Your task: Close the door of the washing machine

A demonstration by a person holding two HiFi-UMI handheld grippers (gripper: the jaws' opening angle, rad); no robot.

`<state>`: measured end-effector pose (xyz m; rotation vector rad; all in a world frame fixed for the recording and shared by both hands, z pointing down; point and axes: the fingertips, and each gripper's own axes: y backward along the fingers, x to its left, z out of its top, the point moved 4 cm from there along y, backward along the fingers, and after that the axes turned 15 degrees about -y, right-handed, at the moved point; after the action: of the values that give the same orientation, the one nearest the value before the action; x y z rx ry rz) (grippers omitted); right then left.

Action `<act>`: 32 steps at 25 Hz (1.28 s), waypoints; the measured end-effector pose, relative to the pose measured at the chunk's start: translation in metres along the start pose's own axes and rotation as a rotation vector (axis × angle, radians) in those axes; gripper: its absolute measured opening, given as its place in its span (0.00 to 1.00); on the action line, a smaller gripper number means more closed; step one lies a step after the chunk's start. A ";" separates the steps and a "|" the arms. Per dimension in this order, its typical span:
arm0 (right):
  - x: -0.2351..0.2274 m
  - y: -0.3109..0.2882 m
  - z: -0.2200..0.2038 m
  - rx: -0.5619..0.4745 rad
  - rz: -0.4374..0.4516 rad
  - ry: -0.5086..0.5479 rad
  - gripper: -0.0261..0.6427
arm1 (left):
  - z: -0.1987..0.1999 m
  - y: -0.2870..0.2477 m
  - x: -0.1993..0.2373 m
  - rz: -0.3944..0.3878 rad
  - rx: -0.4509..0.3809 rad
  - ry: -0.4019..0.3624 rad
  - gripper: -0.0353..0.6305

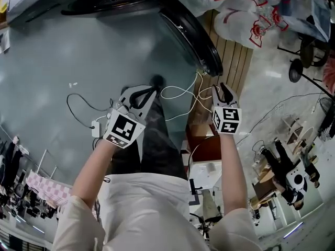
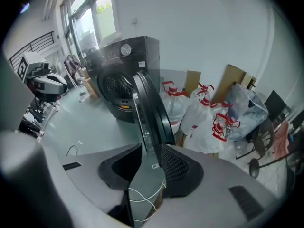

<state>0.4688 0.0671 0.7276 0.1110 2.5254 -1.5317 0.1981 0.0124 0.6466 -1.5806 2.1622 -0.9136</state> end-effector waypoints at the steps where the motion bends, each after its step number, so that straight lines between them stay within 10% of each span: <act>1: -0.009 -0.006 -0.001 0.009 -0.018 0.002 0.25 | -0.003 -0.006 -0.002 -0.007 0.010 0.002 0.07; 19: -0.047 -0.076 -0.008 0.028 -0.050 0.211 0.19 | -0.060 -0.042 0.019 0.033 0.061 0.063 0.07; 32: 0.013 -0.071 -0.044 0.098 -0.007 0.206 0.17 | -0.084 -0.004 0.031 0.105 0.062 0.114 0.07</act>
<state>0.4397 0.0728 0.8065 0.2890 2.6049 -1.7282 0.1414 0.0087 0.7155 -1.4041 2.2464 -1.0495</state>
